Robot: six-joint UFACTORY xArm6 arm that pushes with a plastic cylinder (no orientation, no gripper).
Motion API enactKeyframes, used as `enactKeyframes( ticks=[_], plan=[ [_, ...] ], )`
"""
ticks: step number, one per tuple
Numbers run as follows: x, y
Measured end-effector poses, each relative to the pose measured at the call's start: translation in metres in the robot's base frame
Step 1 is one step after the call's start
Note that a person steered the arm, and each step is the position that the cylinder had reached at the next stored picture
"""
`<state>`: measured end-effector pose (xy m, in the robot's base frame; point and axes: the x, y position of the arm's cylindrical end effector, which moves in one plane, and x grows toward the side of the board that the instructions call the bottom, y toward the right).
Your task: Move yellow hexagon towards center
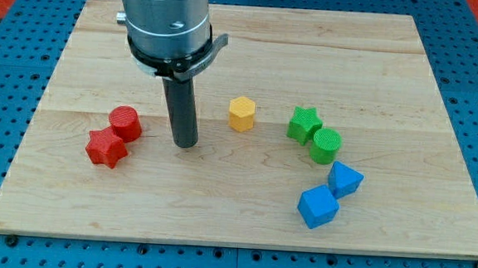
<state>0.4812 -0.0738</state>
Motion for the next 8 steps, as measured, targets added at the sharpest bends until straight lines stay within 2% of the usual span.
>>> enactKeyframes(
  ticks=[2, 3, 4, 6, 8],
  plan=[
    [-0.009, 0.000],
    [-0.012, 0.060],
    [-0.049, 0.118],
    [-0.096, 0.128],
    [-0.103, 0.138]
  ],
)
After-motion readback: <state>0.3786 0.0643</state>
